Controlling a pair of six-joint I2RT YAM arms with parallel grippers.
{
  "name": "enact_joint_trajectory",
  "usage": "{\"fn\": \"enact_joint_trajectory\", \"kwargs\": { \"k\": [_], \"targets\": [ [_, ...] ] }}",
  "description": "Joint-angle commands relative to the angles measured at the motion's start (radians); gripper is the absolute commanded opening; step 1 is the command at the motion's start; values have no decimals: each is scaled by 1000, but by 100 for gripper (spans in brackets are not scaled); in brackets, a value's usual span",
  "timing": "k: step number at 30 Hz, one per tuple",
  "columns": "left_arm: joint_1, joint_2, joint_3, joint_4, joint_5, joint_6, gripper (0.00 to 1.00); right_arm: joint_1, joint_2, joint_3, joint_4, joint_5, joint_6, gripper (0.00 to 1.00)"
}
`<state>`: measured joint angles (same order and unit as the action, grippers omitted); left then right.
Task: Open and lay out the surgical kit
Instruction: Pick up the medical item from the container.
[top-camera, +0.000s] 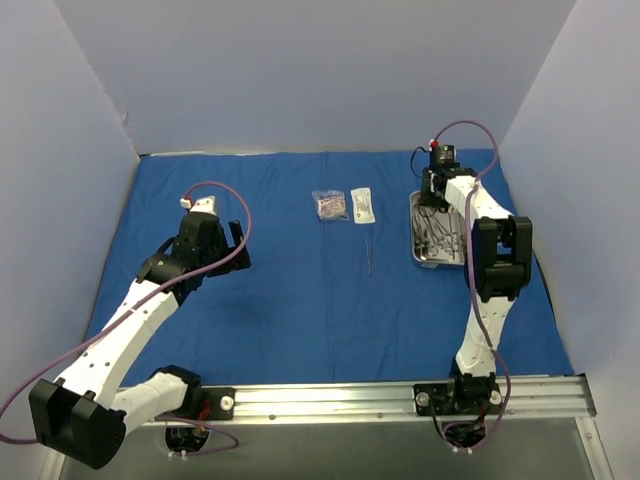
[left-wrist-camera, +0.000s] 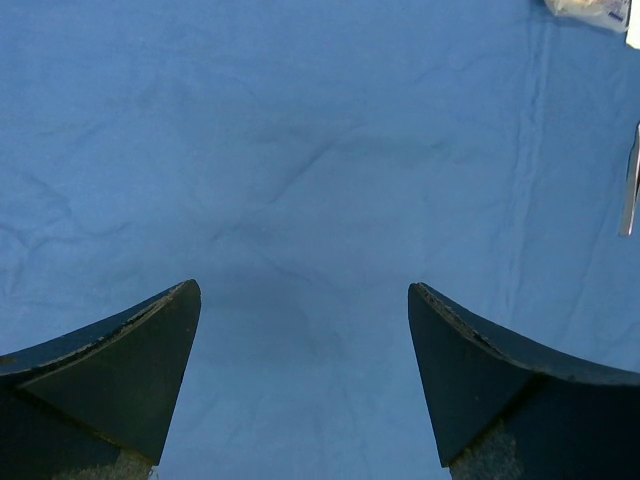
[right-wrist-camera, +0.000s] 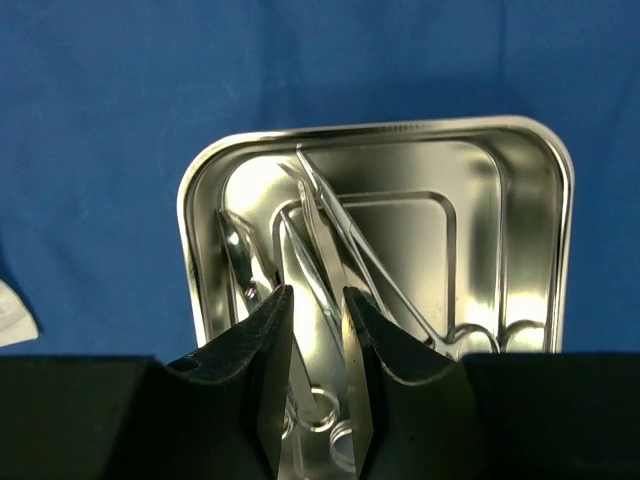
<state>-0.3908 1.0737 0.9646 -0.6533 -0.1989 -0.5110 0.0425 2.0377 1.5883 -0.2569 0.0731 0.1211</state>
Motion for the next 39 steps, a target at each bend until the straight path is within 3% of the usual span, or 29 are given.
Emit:
{"fn": "enact_joint_trajectory", "kwargs": {
  "k": [1, 16, 23, 27, 39],
  "targets": [
    [7, -24, -4, 0, 16, 8, 94, -10, 38, 50, 24, -5, -58, 22],
    [7, -11, -10, -3, 24, -4, 94, -15, 179, 137, 18, -35, -143, 20],
    [7, -8, -10, -5, 21, -7, 94, -18, 205, 157, 4, -35, -161, 10],
    [7, -8, -13, -5, 21, -6, 94, -20, 199, 159, -4, -25, -173, 1],
    [7, -11, -10, -5, 21, -9, 94, -20, 69, 147, -44, -6, -150, 0]
  ]
}}
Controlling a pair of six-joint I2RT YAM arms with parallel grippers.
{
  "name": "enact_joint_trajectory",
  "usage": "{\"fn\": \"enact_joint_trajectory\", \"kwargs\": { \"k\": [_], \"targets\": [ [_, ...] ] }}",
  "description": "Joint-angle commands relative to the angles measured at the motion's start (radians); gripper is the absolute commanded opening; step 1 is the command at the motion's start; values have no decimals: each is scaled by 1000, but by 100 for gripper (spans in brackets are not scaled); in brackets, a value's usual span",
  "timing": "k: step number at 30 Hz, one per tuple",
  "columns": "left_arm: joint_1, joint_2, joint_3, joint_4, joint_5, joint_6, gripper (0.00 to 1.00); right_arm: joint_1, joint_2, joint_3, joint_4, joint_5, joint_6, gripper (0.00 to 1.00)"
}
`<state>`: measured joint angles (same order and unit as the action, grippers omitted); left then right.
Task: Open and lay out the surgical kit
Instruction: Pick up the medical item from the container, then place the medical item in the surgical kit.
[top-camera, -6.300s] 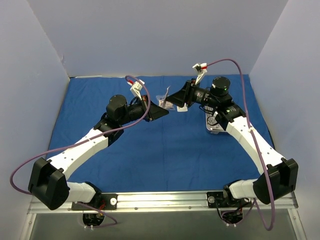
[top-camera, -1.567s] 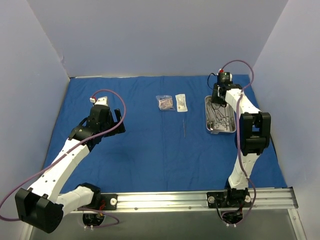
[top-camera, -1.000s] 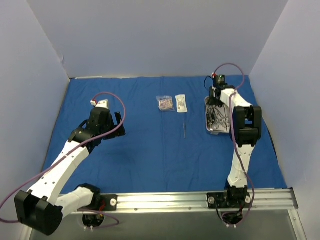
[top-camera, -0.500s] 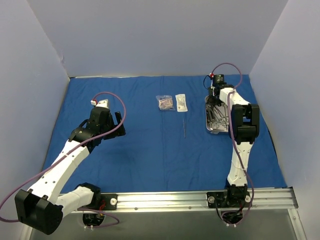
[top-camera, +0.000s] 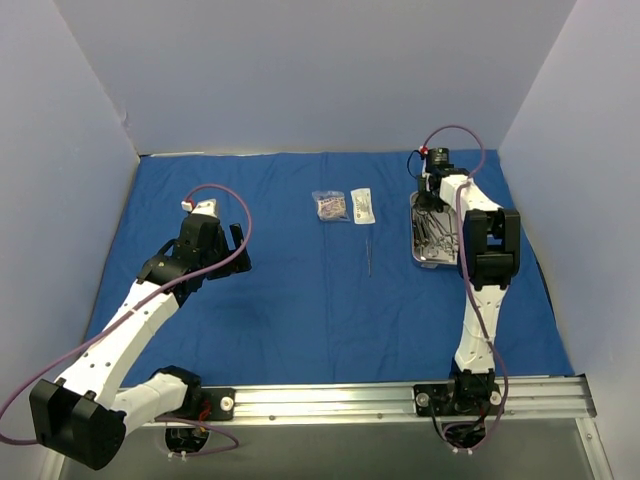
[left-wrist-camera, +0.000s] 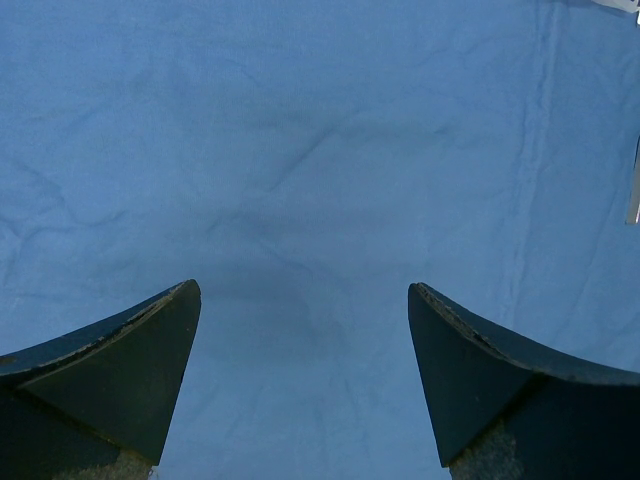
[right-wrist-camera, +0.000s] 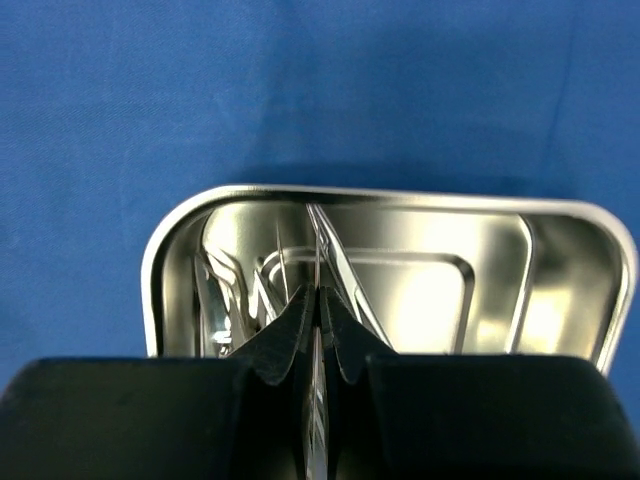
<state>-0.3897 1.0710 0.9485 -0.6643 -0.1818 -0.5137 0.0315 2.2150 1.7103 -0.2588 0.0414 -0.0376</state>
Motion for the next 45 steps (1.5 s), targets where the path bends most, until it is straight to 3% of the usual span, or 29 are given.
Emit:
{"fn": "enact_joint_trajectory", "kwargs": {
  "k": [1, 12, 18, 25, 45],
  "targets": [
    [6, -8, 6, 8, 4, -8, 94, -8, -120, 25, -57, 26, 31, 0],
    [6, 3, 4, 17, -1, -9, 94, 88, -369, -147, -60, -31, 312, 0],
    [6, 7, -2, 23, -19, -3, 94, 302, -439, -256, -11, 5, 451, 0],
    [8, 17, -8, 32, -16, -3, 94, 462, -420, -391, 93, 37, 568, 0],
    [8, 18, -24, 32, -24, -3, 94, 504, -327, -509, 237, 118, 582, 0]
  ]
}}
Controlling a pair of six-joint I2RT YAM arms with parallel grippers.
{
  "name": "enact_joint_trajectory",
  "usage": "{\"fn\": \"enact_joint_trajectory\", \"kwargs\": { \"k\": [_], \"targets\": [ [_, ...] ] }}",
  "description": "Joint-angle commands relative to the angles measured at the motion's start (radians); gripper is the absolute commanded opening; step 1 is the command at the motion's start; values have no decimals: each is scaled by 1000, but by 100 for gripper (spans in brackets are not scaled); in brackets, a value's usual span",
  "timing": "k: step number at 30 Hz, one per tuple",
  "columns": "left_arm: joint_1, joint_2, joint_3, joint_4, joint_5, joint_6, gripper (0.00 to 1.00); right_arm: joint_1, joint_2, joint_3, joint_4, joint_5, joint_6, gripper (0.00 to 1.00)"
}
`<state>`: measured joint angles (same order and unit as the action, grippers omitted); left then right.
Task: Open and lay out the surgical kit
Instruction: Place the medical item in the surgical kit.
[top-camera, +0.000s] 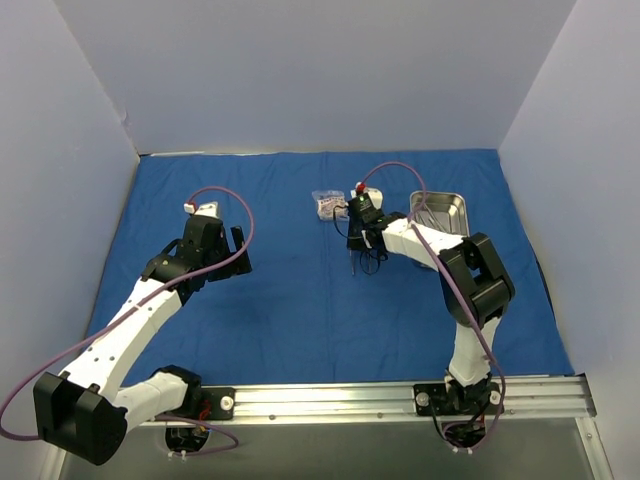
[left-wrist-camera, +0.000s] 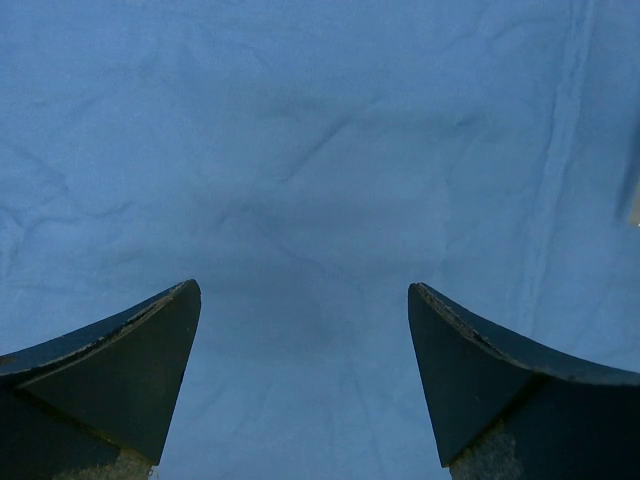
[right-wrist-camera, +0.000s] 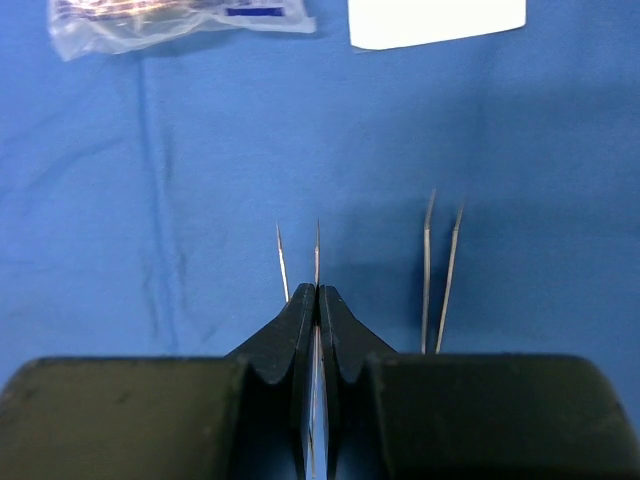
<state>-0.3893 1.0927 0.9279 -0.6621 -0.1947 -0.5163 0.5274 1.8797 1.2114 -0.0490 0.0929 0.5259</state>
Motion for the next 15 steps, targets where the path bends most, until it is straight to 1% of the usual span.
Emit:
{"fn": "enact_joint_trajectory", "kwargs": {
  "k": [1, 4, 15],
  "targets": [
    [7, -4, -3, 30, -11, -1, 94, 8, 10, -12, 28, 76, 20, 0],
    [7, -2, -4, 30, -11, -1, 94, 8, 21, -16, 34, 99, 26, 0],
    [7, -4, -3, 30, -9, -5, 94, 8, 56, -26, 37, 90, 13, 0]
  ]
}}
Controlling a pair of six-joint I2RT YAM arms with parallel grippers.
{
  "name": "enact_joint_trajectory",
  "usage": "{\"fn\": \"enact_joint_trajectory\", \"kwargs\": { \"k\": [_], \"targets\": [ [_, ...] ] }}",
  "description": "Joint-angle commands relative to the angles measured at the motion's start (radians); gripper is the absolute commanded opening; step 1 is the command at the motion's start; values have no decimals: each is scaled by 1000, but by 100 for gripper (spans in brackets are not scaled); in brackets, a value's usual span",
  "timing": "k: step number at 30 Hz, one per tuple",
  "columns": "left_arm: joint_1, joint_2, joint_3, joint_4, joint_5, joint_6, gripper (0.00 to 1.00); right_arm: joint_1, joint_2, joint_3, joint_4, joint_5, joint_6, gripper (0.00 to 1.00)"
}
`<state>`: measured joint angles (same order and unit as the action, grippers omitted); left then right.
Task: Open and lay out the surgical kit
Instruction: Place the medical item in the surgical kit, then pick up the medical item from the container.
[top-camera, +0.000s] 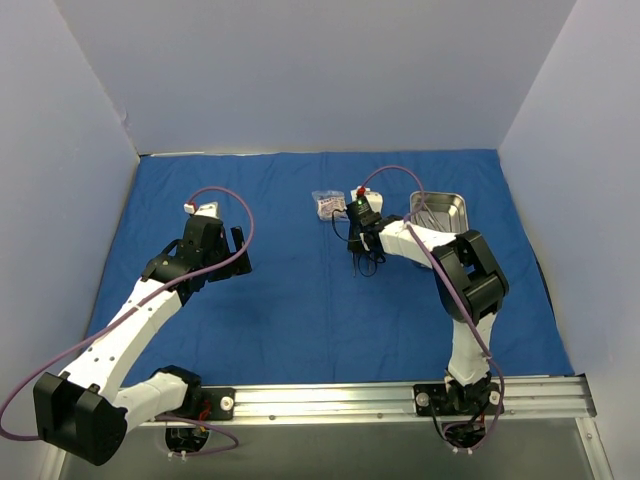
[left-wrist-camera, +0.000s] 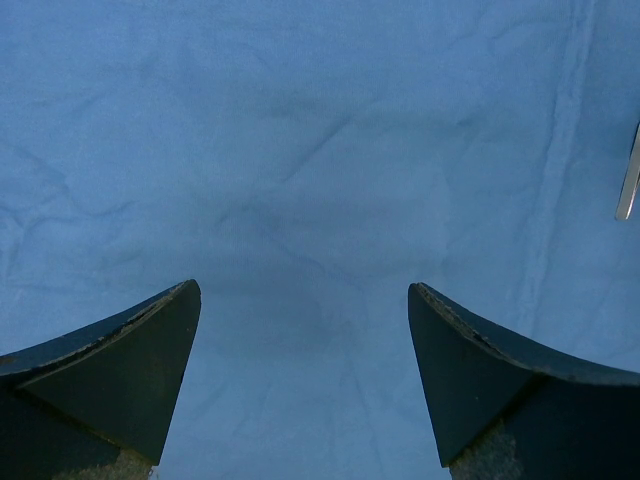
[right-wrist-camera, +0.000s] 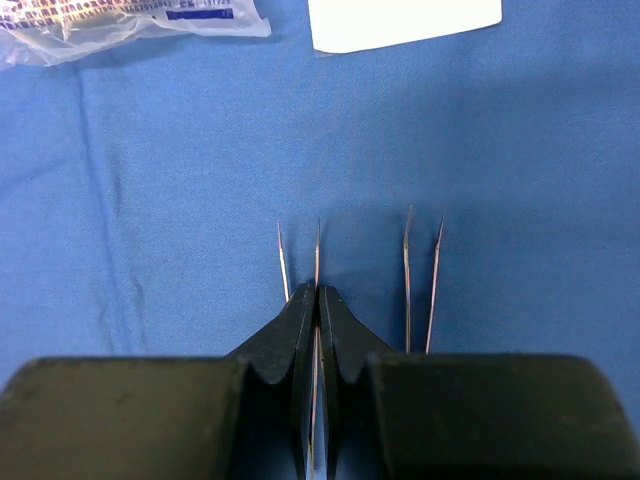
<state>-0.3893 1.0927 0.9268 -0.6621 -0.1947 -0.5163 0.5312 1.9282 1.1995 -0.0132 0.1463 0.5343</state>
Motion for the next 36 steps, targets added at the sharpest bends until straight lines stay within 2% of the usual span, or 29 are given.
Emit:
{"fn": "enact_joint_trajectory", "kwargs": {
  "k": [1, 8, 14, 22, 28, 36],
  "targets": [
    [7, -4, -2, 30, -9, -4, 94, 4, 8, -14, -2, 33, 3, 0],
    [7, 3, -2, 35, -2, -7, 94, 6, -27, 6, -40, 21, 12, 16],
    [7, 4, -2, 42, 6, -10, 94, 6, -75, 52, -88, 42, 26, 21],
    [7, 3, -3, 41, 9, -14, 94, -2, -153, 129, -145, 22, 18, 22],
    [7, 1, -2, 35, 8, -14, 94, -111, -163, 199, -188, 16, -71, 21],
    [7, -10, -3, 22, -5, -17, 94, -365, -123, 207, -176, -65, -206, 19]
  ]
}}
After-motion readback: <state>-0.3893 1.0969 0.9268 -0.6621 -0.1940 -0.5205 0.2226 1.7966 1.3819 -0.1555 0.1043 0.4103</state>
